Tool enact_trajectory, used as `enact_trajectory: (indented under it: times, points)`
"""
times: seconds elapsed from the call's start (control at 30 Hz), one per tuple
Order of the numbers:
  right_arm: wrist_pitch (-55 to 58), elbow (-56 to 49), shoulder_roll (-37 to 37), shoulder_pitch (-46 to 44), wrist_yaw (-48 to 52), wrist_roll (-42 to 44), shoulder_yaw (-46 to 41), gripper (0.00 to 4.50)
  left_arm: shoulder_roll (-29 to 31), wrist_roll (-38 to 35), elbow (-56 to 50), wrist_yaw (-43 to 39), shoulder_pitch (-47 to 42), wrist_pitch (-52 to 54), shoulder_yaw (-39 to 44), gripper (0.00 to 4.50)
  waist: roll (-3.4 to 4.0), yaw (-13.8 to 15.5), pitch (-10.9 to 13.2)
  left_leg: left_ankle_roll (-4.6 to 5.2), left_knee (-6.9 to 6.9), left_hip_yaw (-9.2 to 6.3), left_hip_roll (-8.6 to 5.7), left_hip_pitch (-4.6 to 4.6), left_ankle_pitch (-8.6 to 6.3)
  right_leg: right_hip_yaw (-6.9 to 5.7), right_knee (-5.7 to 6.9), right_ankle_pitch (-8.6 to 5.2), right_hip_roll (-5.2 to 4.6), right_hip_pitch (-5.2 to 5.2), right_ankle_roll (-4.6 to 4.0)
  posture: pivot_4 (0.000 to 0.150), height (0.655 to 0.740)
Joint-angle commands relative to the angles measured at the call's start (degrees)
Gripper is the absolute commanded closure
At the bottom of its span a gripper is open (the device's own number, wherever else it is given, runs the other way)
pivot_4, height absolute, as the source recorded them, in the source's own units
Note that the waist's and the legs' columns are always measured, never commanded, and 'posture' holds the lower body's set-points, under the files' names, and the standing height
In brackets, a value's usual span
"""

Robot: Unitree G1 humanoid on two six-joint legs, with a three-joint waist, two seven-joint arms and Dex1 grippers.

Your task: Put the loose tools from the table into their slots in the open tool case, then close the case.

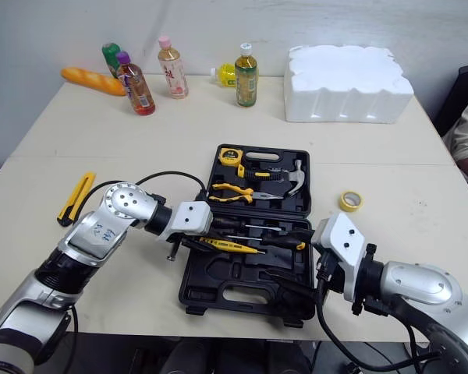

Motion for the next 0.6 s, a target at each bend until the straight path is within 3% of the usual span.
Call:
enact_trajectory:
  times: [0.03, 0.53, 0.6]
  points:
    - [-1.16, -1.17, 0.49, 0.03, -0.33, 0.03, -0.47, 0.00, -0.39, 1.24, 0.42, 1.65, -0.54, -0.23, 0.26, 3.94, 0.00, 0.02, 0.00, 0.00, 0.01, 0.00, -0.01, 0.00, 0.00, 0.00, 0.00, 0.00, 0.00, 0.00, 0.00, 0.150, 0.7400]
    - [-1.00, -1.31, 0.35, 0.66, 0.04, -0.51, -0.79, 0.00, -0.61, 0.64, -0.29, 1.97, -0.10, 1.40, 0.18, 3.94, -0.01, 0.03, -0.01, 0.00, 0.01, 0.00, -0.01, 0.00, 0.00, 0.00, 0.01, 0.00, 0.01, 0.00, 0.00, 0.150, 0.7400]
    - [-0.93, -1.43, 0.21, 0.87, 0.22, -0.33, -1.14, 0.00, -0.28, -3.38, -2.41, -0.56, -0.14, 4.24, 1.84, 2.90, -0.01, 0.02, -0.01, 0.00, 0.01, 0.00, -0.01, 0.00, 0.00, 0.00, 0.02, 0.00, 0.01, 0.00, 0.00, 0.150, 0.7400]
